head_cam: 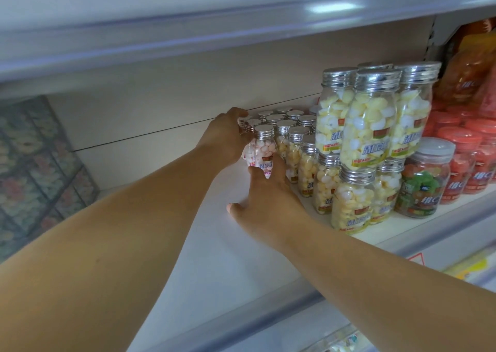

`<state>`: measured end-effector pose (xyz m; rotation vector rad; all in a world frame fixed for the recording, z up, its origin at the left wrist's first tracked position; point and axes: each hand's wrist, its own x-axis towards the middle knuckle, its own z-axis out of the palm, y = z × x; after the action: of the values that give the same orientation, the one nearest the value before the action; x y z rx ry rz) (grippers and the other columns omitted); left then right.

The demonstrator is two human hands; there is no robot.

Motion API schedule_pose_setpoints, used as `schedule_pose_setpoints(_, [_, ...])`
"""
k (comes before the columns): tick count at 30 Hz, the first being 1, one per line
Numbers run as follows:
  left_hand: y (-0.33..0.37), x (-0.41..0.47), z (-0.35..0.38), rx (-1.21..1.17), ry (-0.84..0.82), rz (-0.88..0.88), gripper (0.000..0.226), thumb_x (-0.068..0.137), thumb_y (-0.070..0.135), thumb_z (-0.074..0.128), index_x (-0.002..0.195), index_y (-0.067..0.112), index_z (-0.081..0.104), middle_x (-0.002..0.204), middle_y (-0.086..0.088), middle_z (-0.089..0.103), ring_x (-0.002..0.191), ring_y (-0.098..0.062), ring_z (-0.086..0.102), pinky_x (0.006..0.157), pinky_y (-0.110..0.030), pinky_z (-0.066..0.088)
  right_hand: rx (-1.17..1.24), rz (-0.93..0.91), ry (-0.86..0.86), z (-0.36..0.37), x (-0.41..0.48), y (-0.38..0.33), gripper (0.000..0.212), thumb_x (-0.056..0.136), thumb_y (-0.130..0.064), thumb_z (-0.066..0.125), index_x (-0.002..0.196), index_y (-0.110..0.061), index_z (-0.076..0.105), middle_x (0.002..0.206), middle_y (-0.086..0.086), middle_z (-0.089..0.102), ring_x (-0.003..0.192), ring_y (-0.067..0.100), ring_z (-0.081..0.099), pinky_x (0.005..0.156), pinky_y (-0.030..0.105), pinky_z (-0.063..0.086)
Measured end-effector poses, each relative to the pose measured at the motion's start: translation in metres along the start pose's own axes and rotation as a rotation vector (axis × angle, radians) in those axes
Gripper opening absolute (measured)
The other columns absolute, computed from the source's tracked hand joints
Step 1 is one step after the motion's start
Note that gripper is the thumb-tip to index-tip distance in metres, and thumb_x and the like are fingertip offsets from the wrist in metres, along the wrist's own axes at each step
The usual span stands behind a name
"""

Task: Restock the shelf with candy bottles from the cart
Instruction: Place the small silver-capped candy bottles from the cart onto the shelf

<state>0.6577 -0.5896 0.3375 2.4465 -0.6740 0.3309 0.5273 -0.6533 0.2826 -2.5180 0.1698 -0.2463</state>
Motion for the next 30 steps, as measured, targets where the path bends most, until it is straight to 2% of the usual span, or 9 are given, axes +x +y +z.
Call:
schedule_pose_setpoints(2, [-0.001,-0.008,-0.003,-0.018,0.106,0.044,0.04,0.098,0.022,0.055,0.137,0.028,0.05,0.119,-0.001,0.055,0.088,-0.012,0.053,0.061,-0.013,0.036,0.01,0.004,0.003,-0.001,0.0,0.0,0.07,0.093,-0.043,0.058,0.149,-0.016,0.025,0.159,0.011,-0.016,0.144,0.031,0.023,0.109,0.032,0.034])
schedule_pose_setpoints(4, [0.0,-0.017,-0.006,-0.022,0.148,0.125,0.035,0.098,0.025,0.053,0.133,0.032,0.055,0.117,0.003,0.052,0.087,-0.01,0.056,0.07,-0.017,0.043,0.014,-0.003,0.006,-0.002,0.001,0.0,0.07,0.092,-0.043,0.059,0.148,-0.016,0.026,0.159,0.011,-0.016,0.144,0.03,0.023,0.108,0.032,0.034])
schedule_pose_setpoints(8, [0.006,-0.021,-0.006,0.068,0.015,0.182,0.037,0.098,0.036,0.054,0.135,0.033,0.057,0.127,-0.003,0.047,0.092,-0.014,0.056,0.092,-0.029,0.048,-0.015,-0.008,-0.001,-0.001,0.0,-0.001,0.074,0.092,-0.044,0.058,0.151,-0.015,0.022,0.16,0.012,-0.015,0.146,0.031,0.02,0.111,0.033,0.031])
schedule_pose_setpoints(11, [0.011,-0.022,-0.004,0.077,-0.033,0.196,0.038,0.096,0.036,0.058,0.134,0.032,0.058,0.128,-0.008,0.044,0.107,-0.022,0.055,0.098,-0.033,0.046,-0.037,-0.013,0.002,-0.001,0.0,-0.001,0.077,0.092,-0.044,0.058,0.152,-0.014,0.021,0.16,0.013,-0.015,0.146,0.032,0.018,0.113,0.034,0.029])
schedule_pose_setpoints(16, [0.013,-0.023,-0.005,0.053,-0.016,0.163,0.041,0.093,0.038,0.064,0.133,0.026,0.06,0.132,-0.007,0.045,0.11,-0.021,0.057,0.098,-0.029,0.045,-0.068,-0.021,0.009,-0.001,-0.001,0.0,0.075,0.092,-0.044,0.057,0.151,-0.011,0.023,0.16,0.014,-0.011,0.148,0.031,0.014,0.116,0.034,0.026])
schedule_pose_setpoints(21, [0.012,-0.021,-0.004,0.02,-0.013,0.153,0.041,0.093,0.036,0.064,0.133,0.025,0.059,0.127,-0.004,0.044,0.103,-0.014,0.054,0.087,-0.016,0.035,-0.082,-0.029,0.02,0.001,0.0,0.0,0.073,0.092,-0.043,0.056,0.149,-0.009,0.025,0.161,0.016,-0.006,0.148,0.031,0.01,0.117,0.033,0.021])
schedule_pose_setpoints(25, [0.012,-0.029,-0.006,0.009,-0.027,0.134,0.045,0.094,0.037,0.063,0.137,0.025,0.056,0.133,-0.006,0.045,0.109,-0.017,0.057,0.094,-0.022,0.042,-0.109,-0.005,-0.018,-0.003,-0.003,-0.003,0.075,0.093,-0.045,0.056,0.151,-0.011,0.023,0.16,0.016,-0.001,0.147,0.031,0.015,0.116,0.034,0.023])
schedule_pose_setpoints(27, [0.011,-0.039,-0.013,0.014,-0.039,0.108,0.046,0.094,0.039,0.063,0.138,0.027,0.054,0.135,-0.005,0.045,0.112,-0.017,0.057,0.093,-0.02,0.041,-0.118,0.002,-0.052,-0.009,-0.007,-0.004,0.071,0.094,-0.047,0.054,0.15,-0.01,0.027,0.16,0.015,0.009,0.146,0.03,0.021,0.115,0.035,0.026])
schedule_pose_setpoints(30, [0.013,-0.068,-0.027,0.02,-0.06,0.028,0.042,0.094,0.038,0.063,0.134,0.031,0.056,0.137,-0.002,0.047,0.106,-0.015,0.06,0.085,-0.019,0.038,-0.117,-0.045,-0.091,-0.025,-0.021,-0.006,0.059,0.096,-0.047,0.052,0.139,-0.008,0.044,0.149,0.01,0.04,0.136,0.026,0.041,0.108,0.036,0.039])
